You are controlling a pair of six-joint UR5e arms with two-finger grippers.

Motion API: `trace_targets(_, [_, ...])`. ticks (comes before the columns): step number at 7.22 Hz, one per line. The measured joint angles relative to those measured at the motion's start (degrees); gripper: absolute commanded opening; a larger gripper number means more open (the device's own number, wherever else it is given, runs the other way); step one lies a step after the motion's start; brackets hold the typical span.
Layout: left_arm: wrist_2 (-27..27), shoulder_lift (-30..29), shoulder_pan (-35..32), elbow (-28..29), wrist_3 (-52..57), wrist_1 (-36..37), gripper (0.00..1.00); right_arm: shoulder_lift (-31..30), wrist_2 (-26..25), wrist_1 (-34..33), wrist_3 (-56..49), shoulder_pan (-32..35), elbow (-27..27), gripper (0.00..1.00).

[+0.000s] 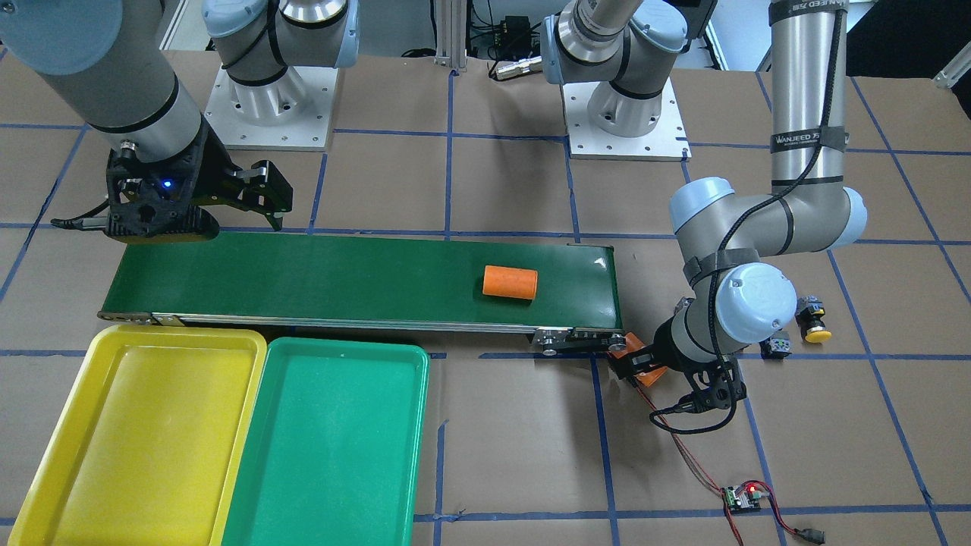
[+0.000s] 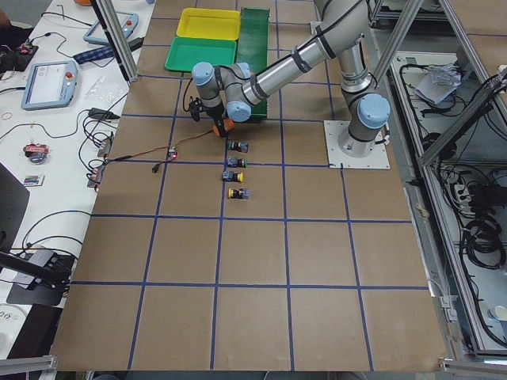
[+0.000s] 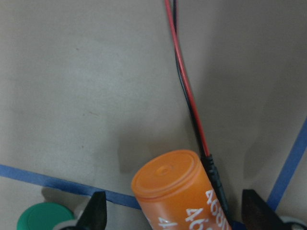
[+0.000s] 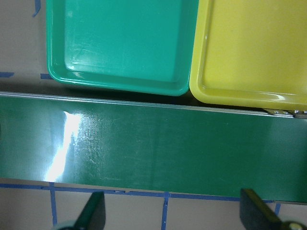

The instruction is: Sort buttons by color to trays

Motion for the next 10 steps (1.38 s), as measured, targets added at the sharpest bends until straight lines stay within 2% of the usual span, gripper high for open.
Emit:
trace_targets(3, [-0.63, 0.16, 0.32, 0.22, -0.13, 0.02, 0.00, -0.05, 0.00, 0.06, 0.00, 0.00, 0.00, 1.00])
trace_targets(6, [-2.57, 2.06, 4.21, 1.69, -1.21, -0.09, 0.00, -0.07, 0.00, 0.02, 0.00, 0.00, 0.00, 1.00])
trace_targets(7, [-3.13, 3.68, 4.82, 1.84, -5.75, -0.31, 0.00, -0.06, 0.00, 0.04, 0.00, 0.00, 0.00, 1.00])
trace_targets(10, [-6.39, 10.12, 3.29, -0.56, -29.99, -4.79, 0.00, -0.03, -0.04, 0.08, 0.00, 0.00, 0.00, 1.00])
